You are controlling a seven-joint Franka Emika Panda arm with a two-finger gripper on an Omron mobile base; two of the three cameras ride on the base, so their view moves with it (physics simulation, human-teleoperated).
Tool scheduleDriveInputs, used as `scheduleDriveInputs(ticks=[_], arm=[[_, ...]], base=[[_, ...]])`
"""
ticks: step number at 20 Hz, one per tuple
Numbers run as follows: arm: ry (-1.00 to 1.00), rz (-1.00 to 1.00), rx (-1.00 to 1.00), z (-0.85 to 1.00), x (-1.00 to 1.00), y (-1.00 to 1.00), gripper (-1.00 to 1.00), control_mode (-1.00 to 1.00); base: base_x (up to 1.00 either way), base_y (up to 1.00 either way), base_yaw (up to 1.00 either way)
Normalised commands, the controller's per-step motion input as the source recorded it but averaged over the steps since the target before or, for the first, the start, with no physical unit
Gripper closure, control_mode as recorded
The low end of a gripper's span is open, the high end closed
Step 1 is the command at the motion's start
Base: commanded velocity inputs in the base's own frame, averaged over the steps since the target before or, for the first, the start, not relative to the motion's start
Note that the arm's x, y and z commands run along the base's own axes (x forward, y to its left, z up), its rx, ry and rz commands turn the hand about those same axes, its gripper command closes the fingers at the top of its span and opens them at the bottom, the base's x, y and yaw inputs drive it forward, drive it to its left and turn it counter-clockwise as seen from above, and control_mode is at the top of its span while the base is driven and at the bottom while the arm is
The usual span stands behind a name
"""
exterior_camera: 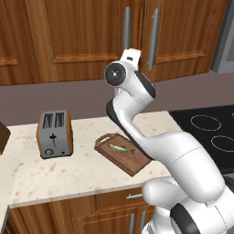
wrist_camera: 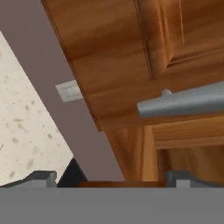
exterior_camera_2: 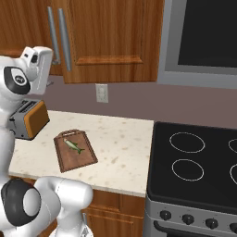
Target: Open the cabinet, retrieve the rolling pin, and place it next to the meat on the cutting board to prepare for tenderizing.
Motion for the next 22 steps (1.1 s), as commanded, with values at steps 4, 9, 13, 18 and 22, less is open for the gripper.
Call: scheduleDriveInputs(ticks=[4, 9, 13, 18, 22], arm=[[0.07, -0.01, -0.05, 0.00, 0.41, -0.03, -1.00, -1.00], [0.06, 0.00, -0.03, 0.00, 0.41, 0.00, -1.00, -1.00], [0.04, 0.00, -0.03, 0.00, 0.27, 0.00, -1.00, -1.00], [0.03, 0.00, -0.04, 0.00, 0.12, -0.07, -1.00, -1.00], [0.06, 0.00, -0.05, 0.00, 0.12, -0.15, -1.00, -1.00]], base=[[0.00, 0.00, 0.00], [0.00, 0.00, 0.00], [0.00, 0.00, 0.00], [0.00, 0.00, 0.00], [0.00, 0.00, 0.00]])
